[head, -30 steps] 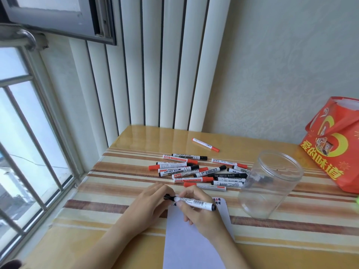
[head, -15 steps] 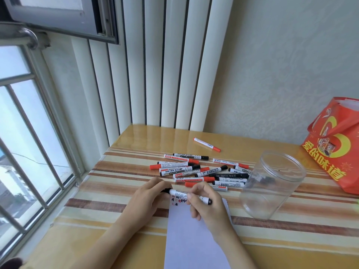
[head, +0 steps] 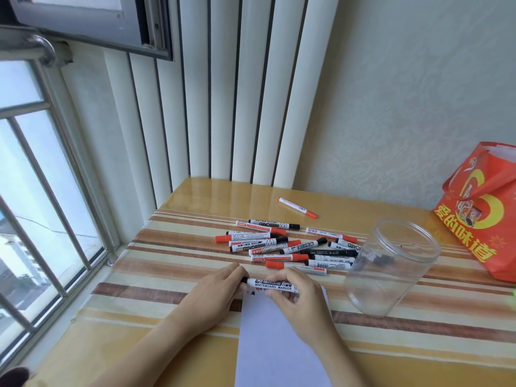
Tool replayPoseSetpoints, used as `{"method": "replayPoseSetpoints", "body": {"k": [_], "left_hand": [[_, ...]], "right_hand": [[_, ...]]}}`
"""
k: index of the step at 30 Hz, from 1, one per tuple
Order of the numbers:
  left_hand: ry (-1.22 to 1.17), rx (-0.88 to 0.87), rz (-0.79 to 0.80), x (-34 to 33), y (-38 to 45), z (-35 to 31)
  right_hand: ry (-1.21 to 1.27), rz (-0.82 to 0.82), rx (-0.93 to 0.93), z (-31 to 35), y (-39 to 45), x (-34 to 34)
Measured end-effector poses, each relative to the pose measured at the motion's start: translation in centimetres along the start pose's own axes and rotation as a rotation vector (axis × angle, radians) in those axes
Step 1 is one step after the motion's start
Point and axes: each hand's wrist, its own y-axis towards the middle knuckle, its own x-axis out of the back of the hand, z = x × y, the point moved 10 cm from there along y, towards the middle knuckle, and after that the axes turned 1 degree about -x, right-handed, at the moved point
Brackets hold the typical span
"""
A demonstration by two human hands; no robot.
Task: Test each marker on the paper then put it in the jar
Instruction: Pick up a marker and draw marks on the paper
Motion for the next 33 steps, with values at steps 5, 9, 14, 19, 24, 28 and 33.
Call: {"method": "replayPoseSetpoints", "body": {"k": [5, 9, 14, 19, 24, 28, 33], "left_hand": [[0.000, 0.011, 0.007, -0.1, 0.0, 0.2], [0.007, 0.007, 0.010, -0.2, 0.0, 0.2], [0.018, 0.016, 0.023, -0.3, 0.0, 0.2], [0.048, 0.008, 0.057, -0.5, 0.1, -0.3], [0.034, -0.011, 0.054, -0.6, 0.1, -0.8], [-0.022, -0.018, 0.023, -0.4, 0.0, -0.8], [-0.093, -0.052, 0.015, 0.4, 0.4, -1.5]], "right_hand": [[-0.005, -0.010, 0.008, 0.2, 0.1, -0.2], [-0.012, 0.005, -0.024, 0.0, 0.3, -0.2], [-0.041, 0.002, -0.037, -0.2, 0.4, -0.2], [-0.038, 0.032, -0.076, -0.5, 0.4, -0.1], [-0.028, 0.063, -0.107, -0.6, 0.6, -0.3], [-0.011, 0.079, -0.132, -0.9, 0.5, -0.6], [-0.008, 0.059, -0.085, -0.2, 0.0, -1.0]]}}
